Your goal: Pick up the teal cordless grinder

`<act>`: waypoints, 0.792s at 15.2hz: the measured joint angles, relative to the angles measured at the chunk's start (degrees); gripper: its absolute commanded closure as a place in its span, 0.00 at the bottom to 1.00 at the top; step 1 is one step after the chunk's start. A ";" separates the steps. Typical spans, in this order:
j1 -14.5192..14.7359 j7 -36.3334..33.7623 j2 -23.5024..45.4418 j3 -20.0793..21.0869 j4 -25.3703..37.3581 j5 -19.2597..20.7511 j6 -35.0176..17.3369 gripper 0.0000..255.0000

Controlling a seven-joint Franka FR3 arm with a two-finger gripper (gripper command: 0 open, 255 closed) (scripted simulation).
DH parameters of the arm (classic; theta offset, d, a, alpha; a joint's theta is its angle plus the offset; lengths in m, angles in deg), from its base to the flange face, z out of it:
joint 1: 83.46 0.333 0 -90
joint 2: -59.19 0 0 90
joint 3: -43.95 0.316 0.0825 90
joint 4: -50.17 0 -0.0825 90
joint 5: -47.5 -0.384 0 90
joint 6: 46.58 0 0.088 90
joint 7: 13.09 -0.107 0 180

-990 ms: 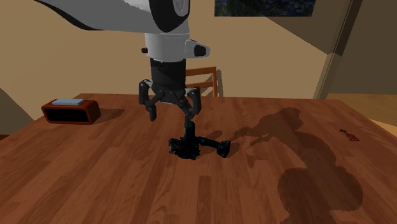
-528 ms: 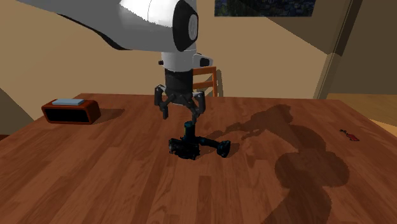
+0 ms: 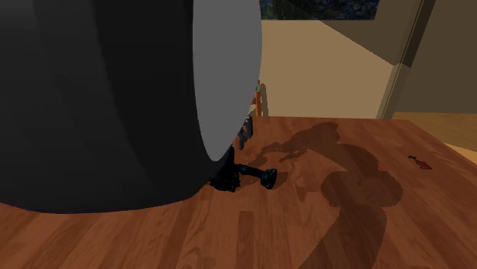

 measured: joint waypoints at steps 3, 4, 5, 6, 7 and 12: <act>0.38 -0.78 3.89 -0.06 3.14 0.67 -0.63 0.00; 0.41 -0.82 4.43 -0.08 3.21 0.75 -1.09 0.00; 0.46 -0.91 4.83 -0.08 2.92 0.81 -1.77 0.00; 0.46 -0.92 4.94 -0.09 2.43 0.83 -2.37 0.00; 0.48 -0.96 5.10 -0.09 1.97 0.86 -3.00 0.00; 0.47 -0.95 5.52 -0.13 0.68 0.93 -4.75 1.00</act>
